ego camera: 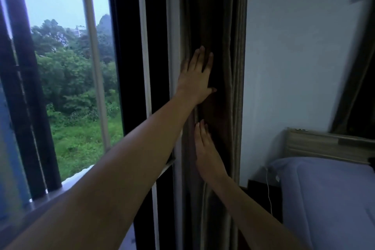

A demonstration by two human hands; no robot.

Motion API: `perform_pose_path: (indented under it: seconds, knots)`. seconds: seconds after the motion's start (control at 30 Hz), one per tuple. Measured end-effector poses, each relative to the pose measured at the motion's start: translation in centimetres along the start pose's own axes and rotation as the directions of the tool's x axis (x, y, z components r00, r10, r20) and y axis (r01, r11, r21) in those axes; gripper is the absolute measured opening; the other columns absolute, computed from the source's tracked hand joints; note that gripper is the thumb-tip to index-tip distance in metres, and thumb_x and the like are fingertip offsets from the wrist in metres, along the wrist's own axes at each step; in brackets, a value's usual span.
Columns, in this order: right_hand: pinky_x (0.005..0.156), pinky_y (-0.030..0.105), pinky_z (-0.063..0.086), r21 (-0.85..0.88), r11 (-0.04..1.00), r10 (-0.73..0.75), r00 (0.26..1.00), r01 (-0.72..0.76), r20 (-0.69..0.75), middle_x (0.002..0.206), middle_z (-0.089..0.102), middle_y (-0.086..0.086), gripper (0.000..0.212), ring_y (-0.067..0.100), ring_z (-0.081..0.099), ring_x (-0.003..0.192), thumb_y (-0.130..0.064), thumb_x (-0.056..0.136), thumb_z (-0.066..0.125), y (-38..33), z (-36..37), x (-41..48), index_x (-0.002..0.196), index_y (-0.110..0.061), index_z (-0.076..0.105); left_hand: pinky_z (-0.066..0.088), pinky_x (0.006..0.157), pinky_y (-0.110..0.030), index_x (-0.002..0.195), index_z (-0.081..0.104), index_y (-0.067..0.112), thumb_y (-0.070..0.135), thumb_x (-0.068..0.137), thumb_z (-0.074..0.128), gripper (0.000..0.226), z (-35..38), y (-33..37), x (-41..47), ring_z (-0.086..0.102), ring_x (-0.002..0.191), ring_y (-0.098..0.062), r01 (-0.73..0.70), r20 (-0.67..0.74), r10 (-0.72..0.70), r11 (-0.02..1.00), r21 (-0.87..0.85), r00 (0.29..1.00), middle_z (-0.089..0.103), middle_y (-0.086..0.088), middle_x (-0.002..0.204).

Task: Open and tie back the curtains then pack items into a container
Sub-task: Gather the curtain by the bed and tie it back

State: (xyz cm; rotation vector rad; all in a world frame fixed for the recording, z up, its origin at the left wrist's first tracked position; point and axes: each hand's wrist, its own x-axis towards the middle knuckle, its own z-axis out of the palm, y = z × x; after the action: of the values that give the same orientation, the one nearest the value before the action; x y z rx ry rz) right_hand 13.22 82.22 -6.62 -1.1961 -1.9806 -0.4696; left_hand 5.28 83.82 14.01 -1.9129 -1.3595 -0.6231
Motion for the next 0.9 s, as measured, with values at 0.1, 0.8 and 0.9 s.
perform_pose_path:
  seconds: [0.1, 0.8, 0.9]
  knots:
    - [0.121, 0.039, 0.001, 0.023, 0.999, -0.023, 0.998, 0.021, 0.055, 0.158, -0.009, 0.023, 0.070, 0.035, -0.001, 0.147, -0.003, 0.091, 0.031, -1.7, -1.2, -1.4, 0.148, 0.008, -0.009, 0.001, 0.120, -0.044, 0.152, -0.006, 0.013, 0.051, 0.089, 0.054, 0.095, -1.9, -0.5, -2.2, -0.008, 0.147, -0.029, -0.015, 0.028, 0.015, 1.000, -0.027, 0.999, -0.012, -0.018, 0.159]
    - [0.096, 0.015, 0.039, 0.192, 0.980, 0.033, 0.929, 0.042, -0.369, 0.118, 0.068, 0.011, 0.039, 0.022, 0.063, 0.109, -0.021, 0.097, 0.042, -11.1, -21.3, -11.6, 0.124, 0.000, 0.062, 0.005, 0.120, -0.038, 0.152, 0.014, 0.010, 0.025, 0.102, 0.031, 0.055, -15.1, -3.3, -17.8, 0.006, 0.148, -0.023, 0.051, -0.234, -0.163, 0.906, -0.421, 0.958, 0.010, -0.007, 0.161]
    - [0.096, 0.020, 0.041, 0.158, 0.987, 0.039, 0.934, 0.019, -0.355, 0.120, 0.067, 0.010, 0.041, 0.022, 0.062, 0.110, -0.023, 0.097, 0.041, -11.1, -22.2, -11.5, 0.125, -0.001, 0.061, 0.005, 0.121, -0.038, 0.152, 0.012, 0.008, 0.028, 0.102, 0.031, 0.057, -15.7, -2.6, -17.5, 0.004, 0.148, -0.022, 0.048, -0.230, -0.162, 0.899, -0.435, 0.960, 0.008, -0.008, 0.161]
